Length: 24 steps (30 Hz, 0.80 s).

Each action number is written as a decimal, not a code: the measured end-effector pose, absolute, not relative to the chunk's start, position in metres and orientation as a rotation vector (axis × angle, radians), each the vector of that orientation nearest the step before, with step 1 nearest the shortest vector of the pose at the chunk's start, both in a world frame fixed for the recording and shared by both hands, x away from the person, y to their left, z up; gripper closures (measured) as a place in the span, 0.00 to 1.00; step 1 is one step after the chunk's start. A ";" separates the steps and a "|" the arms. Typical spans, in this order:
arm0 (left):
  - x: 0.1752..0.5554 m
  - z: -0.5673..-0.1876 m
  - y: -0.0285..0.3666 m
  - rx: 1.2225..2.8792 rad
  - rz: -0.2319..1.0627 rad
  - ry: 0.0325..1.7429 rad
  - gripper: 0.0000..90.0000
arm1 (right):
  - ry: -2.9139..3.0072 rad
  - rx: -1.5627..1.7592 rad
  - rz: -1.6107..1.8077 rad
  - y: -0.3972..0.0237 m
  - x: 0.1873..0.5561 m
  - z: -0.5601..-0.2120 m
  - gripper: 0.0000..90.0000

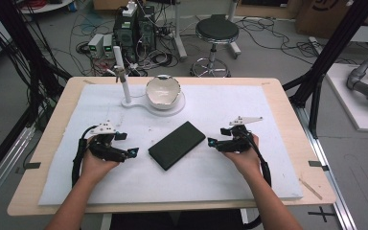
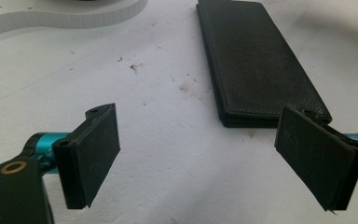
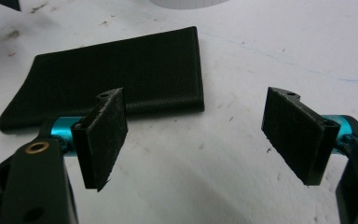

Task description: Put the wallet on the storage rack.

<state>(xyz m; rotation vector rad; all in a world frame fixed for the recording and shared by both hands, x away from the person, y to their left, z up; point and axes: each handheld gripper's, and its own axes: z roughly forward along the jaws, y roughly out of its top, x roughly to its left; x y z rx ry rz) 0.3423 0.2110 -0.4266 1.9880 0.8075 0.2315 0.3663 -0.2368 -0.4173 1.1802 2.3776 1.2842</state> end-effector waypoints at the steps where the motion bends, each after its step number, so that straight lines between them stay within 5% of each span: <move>1: 0.341 -0.426 0.211 1.991 0.237 0.803 0.15 | 2.380 1.193 1.278 -0.234 0.369 -0.419 0.25; 24: 0.350 -0.434 0.192 1.948 0.086 0.808 0.21 | 2.415 1.171 1.241 -0.226 0.374 -0.421 0.26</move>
